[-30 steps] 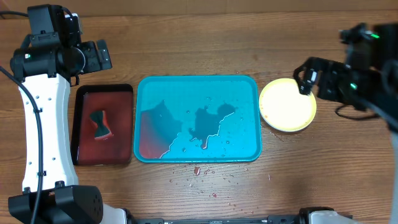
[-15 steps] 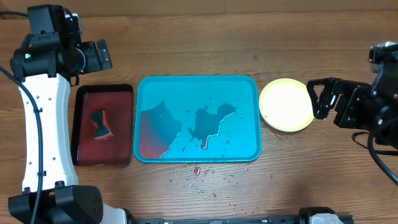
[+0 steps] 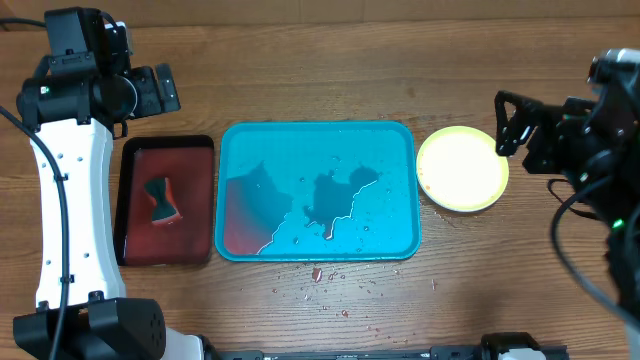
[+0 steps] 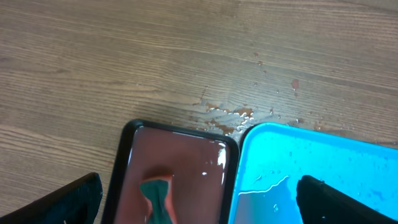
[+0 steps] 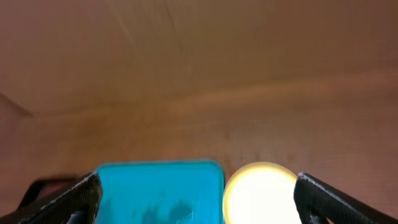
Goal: Clean dirty plates on tray and stack at the side
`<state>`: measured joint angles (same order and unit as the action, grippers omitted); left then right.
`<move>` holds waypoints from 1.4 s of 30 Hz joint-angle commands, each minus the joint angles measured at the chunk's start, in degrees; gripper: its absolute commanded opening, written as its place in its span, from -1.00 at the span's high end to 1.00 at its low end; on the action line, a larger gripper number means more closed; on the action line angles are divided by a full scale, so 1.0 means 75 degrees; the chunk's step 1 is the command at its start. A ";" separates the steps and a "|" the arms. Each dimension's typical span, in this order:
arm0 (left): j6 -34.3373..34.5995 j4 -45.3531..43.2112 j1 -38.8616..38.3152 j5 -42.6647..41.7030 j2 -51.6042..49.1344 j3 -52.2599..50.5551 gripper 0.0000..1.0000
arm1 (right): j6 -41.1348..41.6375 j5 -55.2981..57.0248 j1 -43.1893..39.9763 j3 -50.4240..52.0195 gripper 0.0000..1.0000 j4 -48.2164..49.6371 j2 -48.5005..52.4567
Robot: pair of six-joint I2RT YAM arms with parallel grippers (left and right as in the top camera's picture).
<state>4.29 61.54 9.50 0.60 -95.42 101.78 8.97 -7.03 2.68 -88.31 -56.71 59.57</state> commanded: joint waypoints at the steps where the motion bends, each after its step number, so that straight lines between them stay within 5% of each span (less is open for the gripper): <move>1: 0.0082 -0.0009 0.0017 -0.0061 -0.0017 0.0067 -0.99 | -0.0277 0.0047 0.0035 0.1795 -1.00 0.1154 -0.0947; 9: 0.0082 -0.0009 0.0017 -0.0061 -0.0017 0.0067 -0.99 | -0.0286 -0.0309 0.0035 0.6790 -1.00 0.5738 -0.3491; 15: 0.0082 -0.0006 0.0017 -0.0061 -0.0017 0.0067 -1.00 | -0.0294 -0.0256 0.0233 0.9678 -1.00 0.7807 -0.5415; 26: 0.0082 -0.0009 0.0017 -0.0061 -0.0017 0.0067 -1.00 | -0.0289 0.0289 0.0606 1.1733 -1.00 0.7860 -0.7504; 42: 0.0082 -0.0009 0.0017 -0.0061 -0.0017 0.0067 -0.99 | -0.0187 0.0189 0.0723 1.1715 -1.00 0.6997 -0.7921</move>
<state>4.29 61.69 9.50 0.60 -95.42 101.73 7.51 -5.58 7.64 -1.06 -4.51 0.84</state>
